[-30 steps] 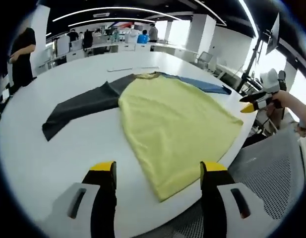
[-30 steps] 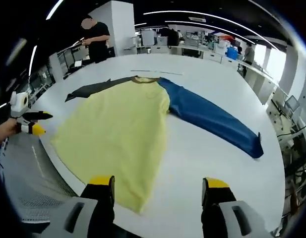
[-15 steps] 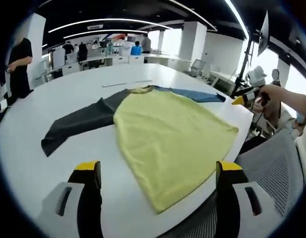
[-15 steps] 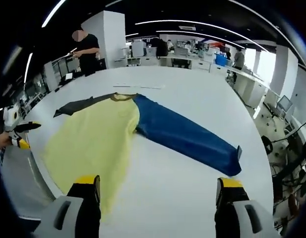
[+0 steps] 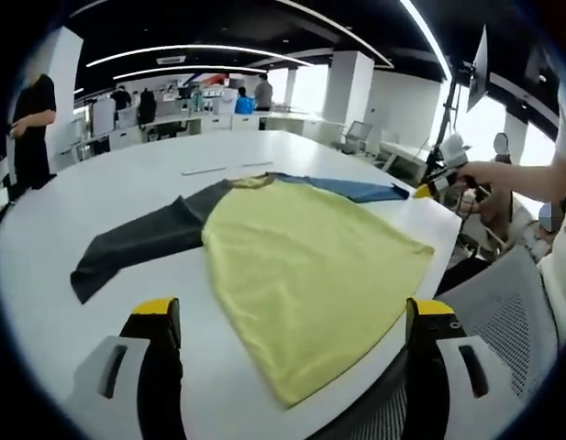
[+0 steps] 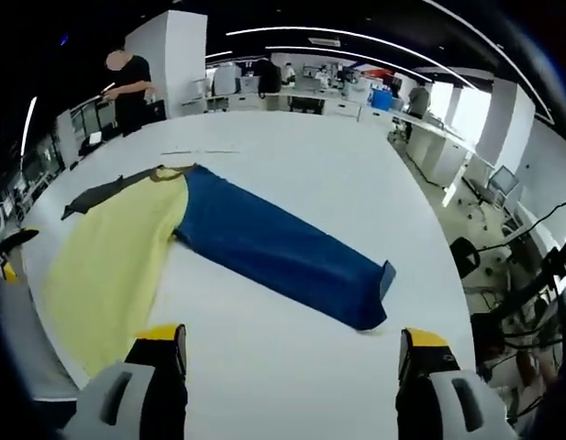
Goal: Fold the garment on the visible template until the final outline fits inside the template.
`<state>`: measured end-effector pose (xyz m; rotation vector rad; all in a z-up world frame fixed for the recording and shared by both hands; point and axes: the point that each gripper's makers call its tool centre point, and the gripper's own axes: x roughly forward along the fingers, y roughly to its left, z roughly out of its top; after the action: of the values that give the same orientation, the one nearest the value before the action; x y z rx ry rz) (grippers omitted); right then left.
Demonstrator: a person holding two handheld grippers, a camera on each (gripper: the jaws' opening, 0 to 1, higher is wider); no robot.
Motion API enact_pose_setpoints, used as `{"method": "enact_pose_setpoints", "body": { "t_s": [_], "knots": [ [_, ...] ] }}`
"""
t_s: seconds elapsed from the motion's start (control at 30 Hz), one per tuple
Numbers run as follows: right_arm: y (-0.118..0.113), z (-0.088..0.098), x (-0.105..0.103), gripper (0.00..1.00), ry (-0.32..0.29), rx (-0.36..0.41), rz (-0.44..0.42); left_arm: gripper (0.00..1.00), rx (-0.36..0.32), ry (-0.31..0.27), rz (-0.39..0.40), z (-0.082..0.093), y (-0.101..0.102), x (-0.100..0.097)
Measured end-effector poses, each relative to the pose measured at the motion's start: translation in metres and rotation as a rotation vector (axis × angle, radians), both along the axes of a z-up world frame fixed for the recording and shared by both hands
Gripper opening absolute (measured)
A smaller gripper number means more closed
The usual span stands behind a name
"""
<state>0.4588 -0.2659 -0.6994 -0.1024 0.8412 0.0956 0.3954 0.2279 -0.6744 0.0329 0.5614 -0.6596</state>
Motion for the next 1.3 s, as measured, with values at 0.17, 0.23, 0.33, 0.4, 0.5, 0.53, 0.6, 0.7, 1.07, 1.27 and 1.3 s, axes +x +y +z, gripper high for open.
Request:
{"method": "enact_pose_setpoints", "body": {
  "t_s": [0.17, 0.23, 0.33, 0.4, 0.5, 0.53, 0.6, 0.7, 1.07, 1.27, 1.3],
  "knots": [
    [-0.019, -0.001, 0.014, 0.83, -0.013, -0.030, -0.009, 0.99, -0.016, 0.017, 0.020, -0.002, 0.004, 0.003],
    [-0.026, -0.002, 0.020, 0.80, -0.015, -0.011, -0.042, 0.99, -0.030, 0.034, 0.028, -0.004, 0.005, 0.002],
    [-0.036, -0.005, 0.026, 0.73, -0.006, 0.032, -0.102, 0.99, -0.018, 0.022, 0.023, -0.003, 0.007, 0.002],
    [-0.040, -0.008, 0.029, 0.70, 0.001, 0.034, -0.113, 0.99, -0.012, 0.015, 0.025, -0.001, 0.006, 0.002],
    [-0.043, -0.015, 0.034, 0.64, 0.001, 0.004, -0.085, 0.99, -0.030, 0.017, 0.036, 0.004, 0.005, 0.001],
    [-0.043, -0.019, 0.036, 0.61, 0.005, 0.003, -0.076, 0.99, -0.030, 0.015, 0.037, 0.004, 0.005, 0.001],
    [-0.046, -0.023, 0.038, 0.55, 0.012, 0.012, -0.084, 0.99, -0.026, 0.012, 0.041, 0.006, 0.004, 0.001],
    [-0.048, -0.026, 0.044, 0.43, -0.011, -0.007, -0.061, 0.98, -0.024, 0.014, 0.045, 0.005, 0.006, 0.001],
    [-0.066, -0.039, 0.037, 0.08, 0.026, -0.062, -0.082, 0.95, -0.007, 0.014, 0.047, 0.004, 0.009, 0.000],
    [-0.071, -0.040, 0.033, 0.00, 0.042, -0.056, -0.113, 0.94, -0.005, 0.023, 0.051, 0.003, 0.007, -0.002],
    [-0.070, -0.039, 0.033, 0.00, 0.041, -0.054, -0.113, 0.93, -0.002, 0.024, 0.049, 0.002, 0.007, -0.002]
  ]
}}
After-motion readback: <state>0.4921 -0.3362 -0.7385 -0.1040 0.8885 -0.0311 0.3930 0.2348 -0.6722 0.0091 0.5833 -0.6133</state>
